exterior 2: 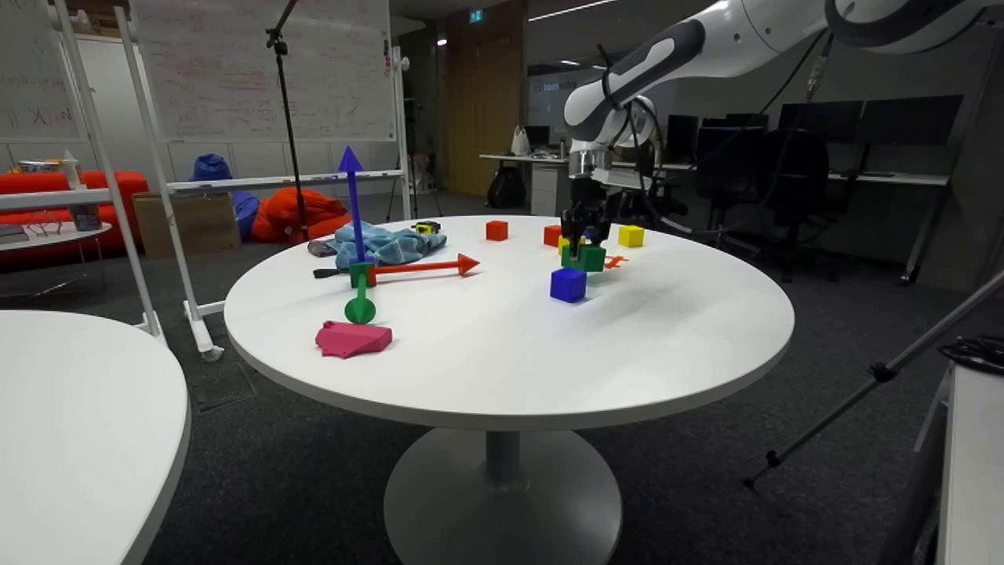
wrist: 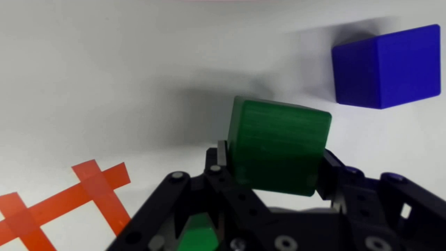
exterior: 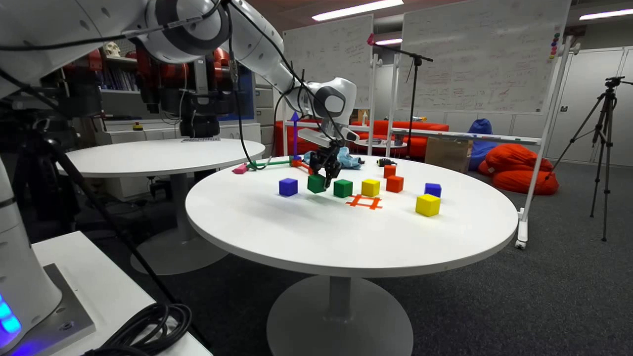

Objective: Put the green block on the other green block

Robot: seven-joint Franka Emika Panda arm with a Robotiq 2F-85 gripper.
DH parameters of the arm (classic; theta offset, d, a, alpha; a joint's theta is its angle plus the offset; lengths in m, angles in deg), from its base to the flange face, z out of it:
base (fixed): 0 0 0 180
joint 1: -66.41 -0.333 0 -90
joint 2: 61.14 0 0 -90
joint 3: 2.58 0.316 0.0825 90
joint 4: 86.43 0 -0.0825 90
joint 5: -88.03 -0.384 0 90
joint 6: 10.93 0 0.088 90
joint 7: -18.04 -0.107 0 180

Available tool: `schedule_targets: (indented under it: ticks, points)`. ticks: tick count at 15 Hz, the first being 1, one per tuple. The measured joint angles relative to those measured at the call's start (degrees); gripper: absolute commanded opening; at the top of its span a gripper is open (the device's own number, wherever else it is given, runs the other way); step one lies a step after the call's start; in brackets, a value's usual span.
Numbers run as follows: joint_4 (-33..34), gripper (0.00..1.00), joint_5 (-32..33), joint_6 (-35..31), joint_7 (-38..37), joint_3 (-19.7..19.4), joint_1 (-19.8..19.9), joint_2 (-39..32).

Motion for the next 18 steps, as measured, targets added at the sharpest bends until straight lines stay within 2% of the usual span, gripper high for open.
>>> schedule_targets:
  ticks: [10,14,18]
  points:
    - [-11.0,0.32,2.3,-0.8,0.0,-0.8,0.3,13.6]
    - [-10.0,0.32,4.4,-0.8,0.0,-0.9,0.1,16.8]
    - [-6.6,0.32,4.8,-0.1,0.0,-0.9,0.1,16.9]
